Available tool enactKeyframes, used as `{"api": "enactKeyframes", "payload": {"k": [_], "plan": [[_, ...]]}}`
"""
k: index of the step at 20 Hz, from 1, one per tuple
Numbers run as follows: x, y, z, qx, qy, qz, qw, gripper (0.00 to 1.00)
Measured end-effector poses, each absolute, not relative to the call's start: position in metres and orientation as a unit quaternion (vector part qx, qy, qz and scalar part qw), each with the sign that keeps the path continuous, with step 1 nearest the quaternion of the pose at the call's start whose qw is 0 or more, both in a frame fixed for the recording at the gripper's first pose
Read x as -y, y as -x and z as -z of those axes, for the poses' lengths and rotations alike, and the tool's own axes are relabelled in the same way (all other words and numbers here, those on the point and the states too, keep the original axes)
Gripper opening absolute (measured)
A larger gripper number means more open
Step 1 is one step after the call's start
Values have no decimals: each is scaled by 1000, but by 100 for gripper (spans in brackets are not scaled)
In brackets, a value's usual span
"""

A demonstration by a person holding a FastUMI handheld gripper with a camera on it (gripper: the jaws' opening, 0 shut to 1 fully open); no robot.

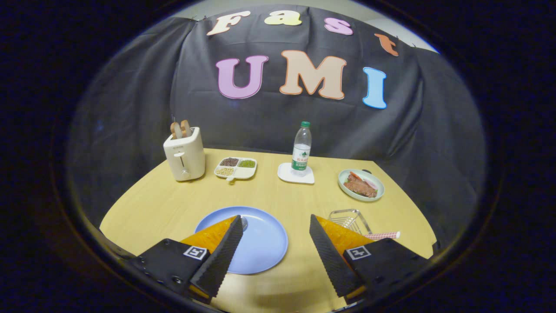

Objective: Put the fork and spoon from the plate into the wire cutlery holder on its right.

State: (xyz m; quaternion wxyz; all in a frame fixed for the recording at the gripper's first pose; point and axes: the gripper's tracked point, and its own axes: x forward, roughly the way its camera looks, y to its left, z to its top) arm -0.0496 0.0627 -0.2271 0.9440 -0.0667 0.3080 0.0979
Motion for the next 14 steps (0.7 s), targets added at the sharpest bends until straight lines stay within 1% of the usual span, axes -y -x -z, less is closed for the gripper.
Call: {"api": "enactKeyframes", "payload": {"k": [9,14], "plan": [[-104,67,290,-378,83,-133,913,100],[-118,76,316,-405,96,-150,897,98]]}}
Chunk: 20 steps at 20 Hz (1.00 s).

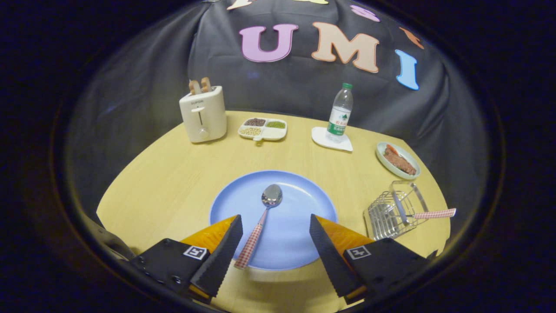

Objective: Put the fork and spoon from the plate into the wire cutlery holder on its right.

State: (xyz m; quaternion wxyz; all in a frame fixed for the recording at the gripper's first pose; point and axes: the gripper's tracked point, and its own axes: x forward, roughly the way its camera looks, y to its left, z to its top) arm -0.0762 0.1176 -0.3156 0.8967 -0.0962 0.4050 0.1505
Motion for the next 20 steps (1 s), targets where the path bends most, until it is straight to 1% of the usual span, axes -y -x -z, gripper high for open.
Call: {"api": "enactKeyframes", "payload": {"k": [2,7,15,17,20], "plan": [[-122,80,325,-415,103,-157,890,97],[-135,92,347,-442,107,-169,874,81],[-136,96,360,-465,119,-170,861,56],[-130,92,362,-464,128,-158,862,43],[-126,96,365,-476,127,-159,856,24]]}}
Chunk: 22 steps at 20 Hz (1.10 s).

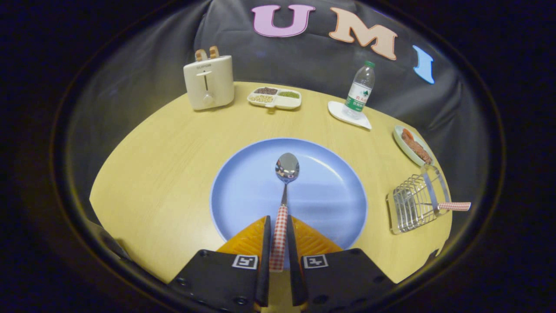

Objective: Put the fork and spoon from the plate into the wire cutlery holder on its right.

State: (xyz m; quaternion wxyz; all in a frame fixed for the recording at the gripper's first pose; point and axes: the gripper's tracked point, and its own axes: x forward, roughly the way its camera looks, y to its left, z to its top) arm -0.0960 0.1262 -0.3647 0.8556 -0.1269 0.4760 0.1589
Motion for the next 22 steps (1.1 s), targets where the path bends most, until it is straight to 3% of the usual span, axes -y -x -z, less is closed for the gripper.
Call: {"api": "enactKeyframes", "payload": {"k": [1,5,22], "plan": [[-124,94,363,-475,131,-150,857,26],[-121,96,360,-482,130,-162,851,12],[-35,42,284,-476,167,-219,835,12]]}}
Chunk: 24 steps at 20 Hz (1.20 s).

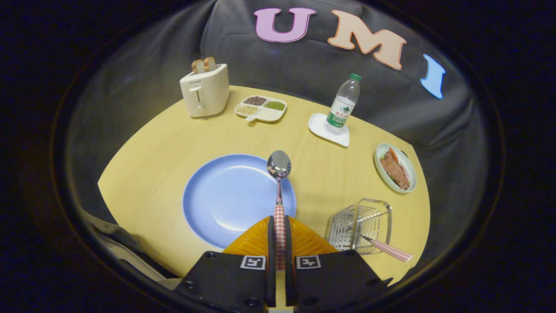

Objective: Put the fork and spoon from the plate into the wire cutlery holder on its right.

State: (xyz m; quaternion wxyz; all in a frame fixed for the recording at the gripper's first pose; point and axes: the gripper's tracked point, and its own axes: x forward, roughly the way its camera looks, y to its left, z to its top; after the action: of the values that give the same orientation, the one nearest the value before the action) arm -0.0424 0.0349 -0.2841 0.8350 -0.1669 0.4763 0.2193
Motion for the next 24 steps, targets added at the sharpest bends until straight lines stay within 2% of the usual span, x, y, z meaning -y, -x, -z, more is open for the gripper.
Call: {"api": "enactKeyframes", "payload": {"k": [9,24], "plan": [[19,33,256,-488,211,-260,806,12],[117,20,231,-567,292,-308,706,12]]}}
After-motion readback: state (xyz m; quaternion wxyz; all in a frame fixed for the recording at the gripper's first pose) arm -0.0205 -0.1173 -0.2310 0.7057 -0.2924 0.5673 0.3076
